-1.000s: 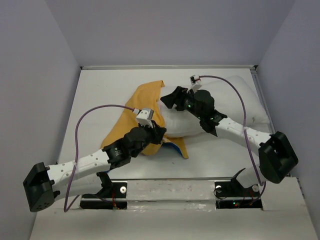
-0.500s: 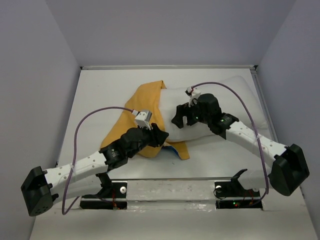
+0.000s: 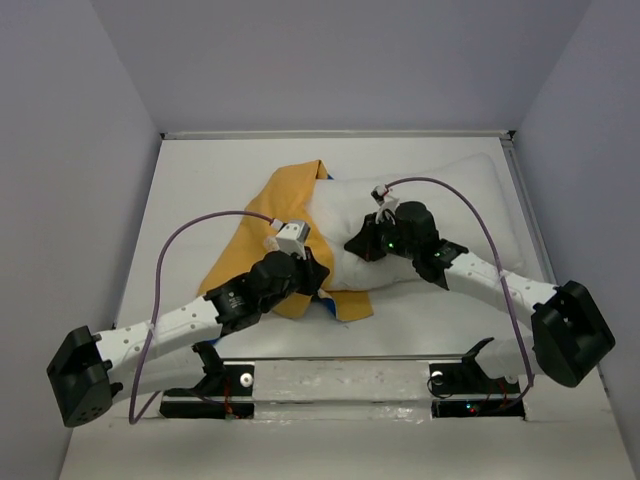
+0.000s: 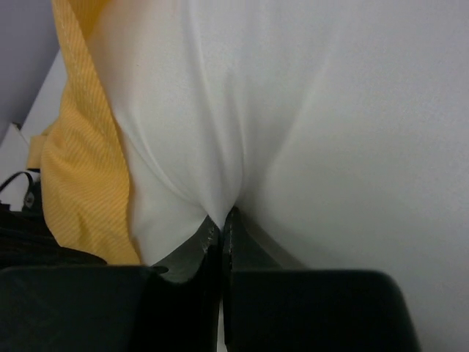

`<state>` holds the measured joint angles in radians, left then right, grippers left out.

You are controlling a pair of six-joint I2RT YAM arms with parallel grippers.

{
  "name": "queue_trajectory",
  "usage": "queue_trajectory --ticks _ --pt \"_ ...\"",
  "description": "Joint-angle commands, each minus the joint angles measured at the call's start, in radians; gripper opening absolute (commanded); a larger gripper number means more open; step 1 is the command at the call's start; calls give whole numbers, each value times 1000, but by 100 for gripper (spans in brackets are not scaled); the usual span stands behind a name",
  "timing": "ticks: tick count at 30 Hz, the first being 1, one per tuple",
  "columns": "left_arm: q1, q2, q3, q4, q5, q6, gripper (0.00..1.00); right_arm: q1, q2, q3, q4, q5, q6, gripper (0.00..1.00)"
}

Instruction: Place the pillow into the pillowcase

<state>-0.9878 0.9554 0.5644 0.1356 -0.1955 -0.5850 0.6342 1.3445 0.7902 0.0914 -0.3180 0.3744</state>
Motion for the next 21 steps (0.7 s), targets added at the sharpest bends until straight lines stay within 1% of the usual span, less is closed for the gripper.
queue_trajectory --ticks 1,2,4,5,7,8,9,12,13,16,17,19,20,21 --pt "-2 28 83 58 14 4 0 22 -28 -77 229 -67 199 0" --pt "-8 35 104 67 28 2 0 22 -27 -104 301 -61 249 0" --pt "-60 63 141 75 41 4 0 22 -15 -126 369 -46 293 0" --pt "-81 72 184 76 38 11 0 33 4 -135 419 -17 322 0" --pt "-126 89 216 99 68 10 0 33 28 -135 470 10 351 0" --pt "-130 92 230 120 96 7 0 33 41 -129 516 28 374 0" --pt "-133 92 235 160 154 1 0 33 63 -126 542 43 391 0" --pt "-138 59 242 211 191 -16 0 33 90 -111 628 88 445 0" --pt "-138 43 241 223 224 -18 0 33 97 -109 651 102 454 0" --pt "-138 10 233 272 238 -24 0 33 91 -117 748 140 501 0" --pt "-138 11 230 285 245 -21 0 33 90 -117 783 146 514 0" --pt "-132 39 223 279 213 0 0 57 84 -134 812 140 529 0" --pt "-123 49 212 277 206 1 1 67 81 -141 814 126 523 0" --pt "-109 72 203 279 206 1 9 76 76 -158 811 126 518 0"
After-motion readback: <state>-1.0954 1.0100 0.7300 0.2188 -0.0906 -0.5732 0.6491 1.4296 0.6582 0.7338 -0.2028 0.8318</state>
